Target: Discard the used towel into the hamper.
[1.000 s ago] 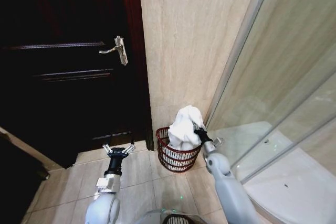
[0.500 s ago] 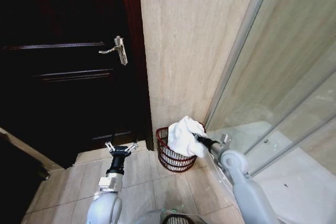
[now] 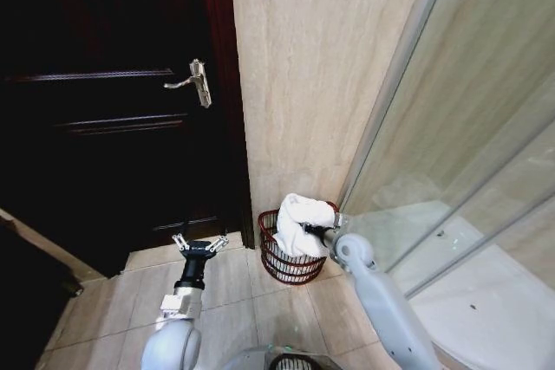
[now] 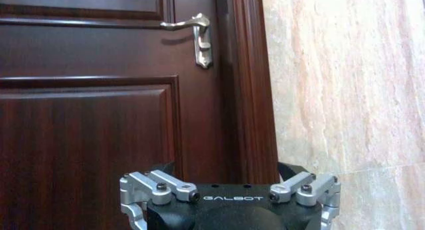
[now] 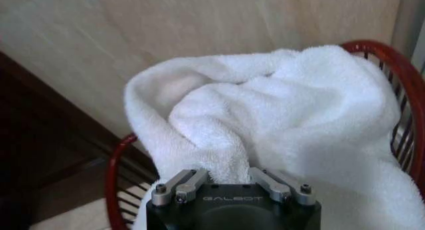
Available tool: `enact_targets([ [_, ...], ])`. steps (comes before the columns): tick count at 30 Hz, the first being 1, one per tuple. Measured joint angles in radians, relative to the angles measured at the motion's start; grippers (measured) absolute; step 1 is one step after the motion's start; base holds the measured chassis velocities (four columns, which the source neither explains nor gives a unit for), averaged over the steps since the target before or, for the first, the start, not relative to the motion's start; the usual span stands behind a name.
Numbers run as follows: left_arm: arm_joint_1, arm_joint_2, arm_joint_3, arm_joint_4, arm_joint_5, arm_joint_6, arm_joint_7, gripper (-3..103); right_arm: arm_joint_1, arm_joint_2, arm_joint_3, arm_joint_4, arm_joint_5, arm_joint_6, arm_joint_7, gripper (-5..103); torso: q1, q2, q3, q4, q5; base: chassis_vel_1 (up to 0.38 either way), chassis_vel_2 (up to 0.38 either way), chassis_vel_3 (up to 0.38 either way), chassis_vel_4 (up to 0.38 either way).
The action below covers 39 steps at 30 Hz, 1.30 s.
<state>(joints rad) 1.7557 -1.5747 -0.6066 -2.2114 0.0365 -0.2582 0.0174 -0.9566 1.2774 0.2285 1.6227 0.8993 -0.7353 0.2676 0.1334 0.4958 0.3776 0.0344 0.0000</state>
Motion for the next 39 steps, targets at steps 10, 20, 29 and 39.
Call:
enact_targets([
  [10,-0.011,0.021,-0.015,0.022,-0.028,-0.006,0.001,100,0.043,0.033,0.011,-0.094,-0.152,0.021,-0.083,18,0.0,0.0,0.0,0.0002,0.0001,0.0,0.0,0.0,0.0],
  [20,-0.034,0.046,0.015,0.055,-0.047,0.002,0.004,100,-0.106,-0.066,0.064,0.264,-0.248,0.055,-0.054,56,0.0,0.0,0.0,0.0001,-0.0003,0.0,0.0,0.0,0.0],
  [29,-0.037,0.072,0.021,0.046,-0.056,0.013,0.005,100,-0.243,-0.1,0.071,0.366,-0.477,0.114,-0.218,83,0.0,0.0,0.0,-0.0003,0.0001,0.0,0.0,0.0,0.0],
  [39,-0.05,0.067,0.014,0.048,-0.058,0.025,0.003,100,-0.071,-0.062,-0.06,0.08,-0.522,0.1,-0.26,100,0.0,0.0,0.0,0.0003,-0.0001,0.0,0.0,0.0,0.0],
])
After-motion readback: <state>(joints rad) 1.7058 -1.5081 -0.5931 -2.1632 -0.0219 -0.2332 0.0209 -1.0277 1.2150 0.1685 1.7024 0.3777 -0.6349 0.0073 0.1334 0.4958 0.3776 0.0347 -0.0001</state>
